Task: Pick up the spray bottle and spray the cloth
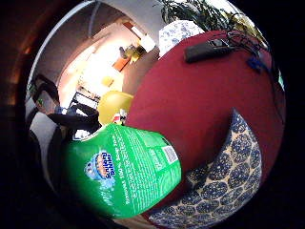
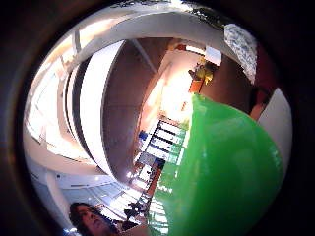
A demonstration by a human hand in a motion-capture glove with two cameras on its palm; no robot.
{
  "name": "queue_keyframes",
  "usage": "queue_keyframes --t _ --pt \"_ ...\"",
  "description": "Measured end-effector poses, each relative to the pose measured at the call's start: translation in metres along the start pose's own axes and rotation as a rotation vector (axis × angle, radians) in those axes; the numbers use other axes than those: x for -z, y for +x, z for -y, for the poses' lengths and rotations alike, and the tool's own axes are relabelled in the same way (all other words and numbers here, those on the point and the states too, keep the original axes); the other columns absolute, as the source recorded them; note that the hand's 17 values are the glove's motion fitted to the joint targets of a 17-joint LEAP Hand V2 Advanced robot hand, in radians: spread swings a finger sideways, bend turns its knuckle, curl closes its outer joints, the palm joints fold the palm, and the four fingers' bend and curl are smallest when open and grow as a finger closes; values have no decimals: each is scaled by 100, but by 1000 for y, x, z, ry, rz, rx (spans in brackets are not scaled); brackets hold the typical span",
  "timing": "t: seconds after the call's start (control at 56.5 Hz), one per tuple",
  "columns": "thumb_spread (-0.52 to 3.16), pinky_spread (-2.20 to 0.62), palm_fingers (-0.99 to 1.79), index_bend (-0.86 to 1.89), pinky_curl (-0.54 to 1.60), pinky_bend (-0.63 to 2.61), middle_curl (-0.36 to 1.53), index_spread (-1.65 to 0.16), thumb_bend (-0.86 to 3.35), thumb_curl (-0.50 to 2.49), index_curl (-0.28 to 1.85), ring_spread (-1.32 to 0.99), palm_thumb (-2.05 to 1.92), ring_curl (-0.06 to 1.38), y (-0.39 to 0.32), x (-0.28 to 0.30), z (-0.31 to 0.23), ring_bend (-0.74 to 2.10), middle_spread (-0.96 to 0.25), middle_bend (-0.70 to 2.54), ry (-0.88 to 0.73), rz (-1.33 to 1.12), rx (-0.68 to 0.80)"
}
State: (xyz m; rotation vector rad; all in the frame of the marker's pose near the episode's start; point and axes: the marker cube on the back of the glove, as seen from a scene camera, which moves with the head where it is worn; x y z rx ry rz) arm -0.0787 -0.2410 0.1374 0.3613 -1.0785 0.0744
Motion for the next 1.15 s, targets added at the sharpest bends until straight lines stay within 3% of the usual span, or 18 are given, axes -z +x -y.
queue_keyframes --t 0.106,0.195,0.23,0.283,0.372,0.549,0.655,0.85,1.151 --pt "27 -31 139 37 40 41 51 -26 -3 82 58 -22 92 46 2 0 -3 62 -21 58 -78 -5 -36" --pt "37 -29 131 30 41 46 50 -27 -7 80 57 -21 81 46 16 5 -19 61 -19 55 -321 -83 -94" --pt "50 -24 124 25 40 42 50 -26 -8 77 56 -20 75 45 20 10 -23 60 -18 55 -376 -132 -106" --pt "67 -9 84 25 38 25 48 -29 -13 67 54 -16 55 43 25 22 -28 47 -15 51 -412 -249 -102" --pt "77 7 57 14 38 25 44 -33 -9 58 50 -13 42 41 29 58 -34 38 -11 40 -407 -451 -94" --pt "84 19 41 14 35 26 38 -39 -6 48 40 -8 30 34 7 104 -59 26 -5 24 -462 -722 -140" --pt "84 22 35 7 35 31 37 -44 -6 44 32 -6 24 34 -11 127 -71 29 -2 23 -359 -869 -125" --pt "84 24 32 6 36 34 37 -49 -4 40 22 -4 23 35 -40 163 -84 36 -1 26 -290 -977 -85" --pt "90 24 32 7 35 33 39 -50 -3 37 13 -5 28 36 -53 185 -101 46 -1 38 -321 -1085 -102"
